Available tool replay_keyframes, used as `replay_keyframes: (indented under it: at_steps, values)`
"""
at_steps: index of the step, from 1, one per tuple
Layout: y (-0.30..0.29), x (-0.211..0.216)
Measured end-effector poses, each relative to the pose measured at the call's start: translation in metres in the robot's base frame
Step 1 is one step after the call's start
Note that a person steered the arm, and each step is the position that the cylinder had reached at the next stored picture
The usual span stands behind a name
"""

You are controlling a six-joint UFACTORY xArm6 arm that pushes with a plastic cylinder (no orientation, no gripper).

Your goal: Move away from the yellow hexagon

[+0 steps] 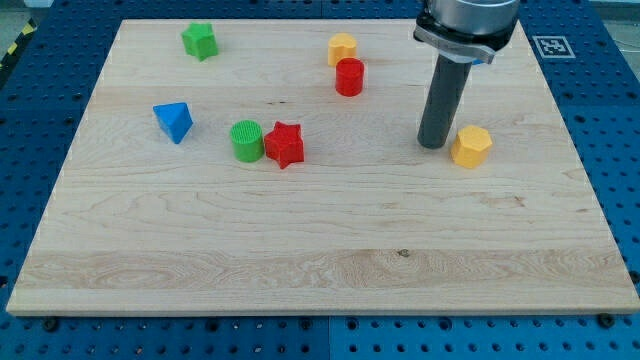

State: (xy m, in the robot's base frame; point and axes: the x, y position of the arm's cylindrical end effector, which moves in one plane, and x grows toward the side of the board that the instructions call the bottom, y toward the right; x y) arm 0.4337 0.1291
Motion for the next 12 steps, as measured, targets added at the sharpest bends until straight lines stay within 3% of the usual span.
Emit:
replay_keyframes:
  at_steps: [1,3,6,8,10,11,12]
  values:
    - [0.036,0.018]
    - [0.104,0.013]
    - [0.081,0.013]
    - [-0.011,0.013]
    - [-0.023,0.011]
    - [-0.077,-0.008]
    - [-0.093,-0.024]
